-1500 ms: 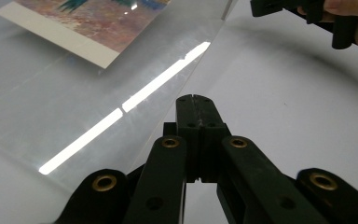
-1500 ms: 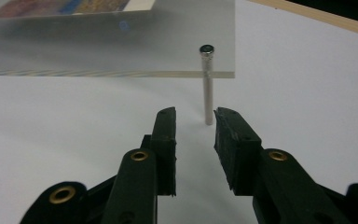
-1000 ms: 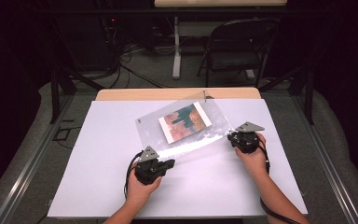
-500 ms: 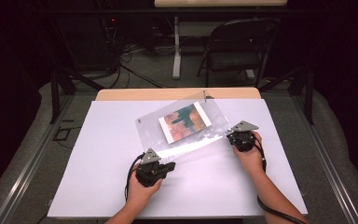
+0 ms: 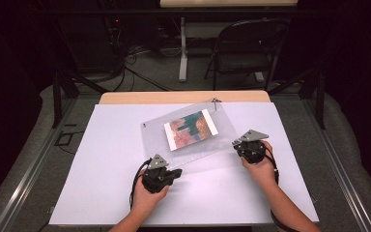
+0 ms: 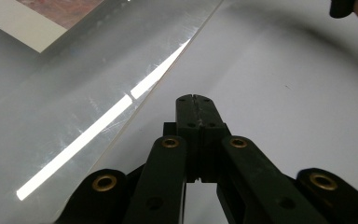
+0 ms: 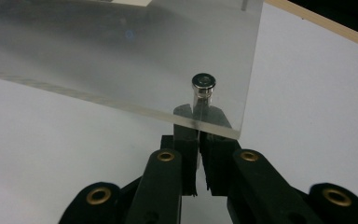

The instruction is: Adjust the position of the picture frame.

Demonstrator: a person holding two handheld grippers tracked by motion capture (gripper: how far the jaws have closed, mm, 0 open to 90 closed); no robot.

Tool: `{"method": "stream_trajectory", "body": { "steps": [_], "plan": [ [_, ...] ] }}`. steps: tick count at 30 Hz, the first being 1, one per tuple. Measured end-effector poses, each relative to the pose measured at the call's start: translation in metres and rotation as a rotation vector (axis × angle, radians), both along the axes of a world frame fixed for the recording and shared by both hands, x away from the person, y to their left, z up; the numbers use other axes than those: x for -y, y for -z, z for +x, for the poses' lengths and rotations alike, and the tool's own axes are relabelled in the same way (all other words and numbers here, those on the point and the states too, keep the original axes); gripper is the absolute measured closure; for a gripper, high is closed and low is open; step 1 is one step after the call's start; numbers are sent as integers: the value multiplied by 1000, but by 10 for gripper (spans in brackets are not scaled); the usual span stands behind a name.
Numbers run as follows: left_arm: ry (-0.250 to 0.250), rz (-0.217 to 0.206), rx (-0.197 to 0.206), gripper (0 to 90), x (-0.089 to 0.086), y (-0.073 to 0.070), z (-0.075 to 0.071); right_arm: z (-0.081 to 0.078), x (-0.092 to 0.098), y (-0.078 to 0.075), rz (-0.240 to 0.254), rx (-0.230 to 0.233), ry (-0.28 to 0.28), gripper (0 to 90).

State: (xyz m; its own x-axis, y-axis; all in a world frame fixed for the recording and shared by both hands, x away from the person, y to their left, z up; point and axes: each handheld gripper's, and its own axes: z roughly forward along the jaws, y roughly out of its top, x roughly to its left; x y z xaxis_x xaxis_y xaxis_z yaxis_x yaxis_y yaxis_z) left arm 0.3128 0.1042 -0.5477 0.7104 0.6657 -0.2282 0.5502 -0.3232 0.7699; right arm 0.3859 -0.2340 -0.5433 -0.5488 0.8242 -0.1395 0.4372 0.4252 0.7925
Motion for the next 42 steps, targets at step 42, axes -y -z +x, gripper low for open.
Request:
{"method": "stream_trajectory", "body": {
  "steps": [42],
  "plan": [
    [-168,26,-94,900,-38,0,29,-81,-49,-16,94,-68,-201,857]
  ]
}}
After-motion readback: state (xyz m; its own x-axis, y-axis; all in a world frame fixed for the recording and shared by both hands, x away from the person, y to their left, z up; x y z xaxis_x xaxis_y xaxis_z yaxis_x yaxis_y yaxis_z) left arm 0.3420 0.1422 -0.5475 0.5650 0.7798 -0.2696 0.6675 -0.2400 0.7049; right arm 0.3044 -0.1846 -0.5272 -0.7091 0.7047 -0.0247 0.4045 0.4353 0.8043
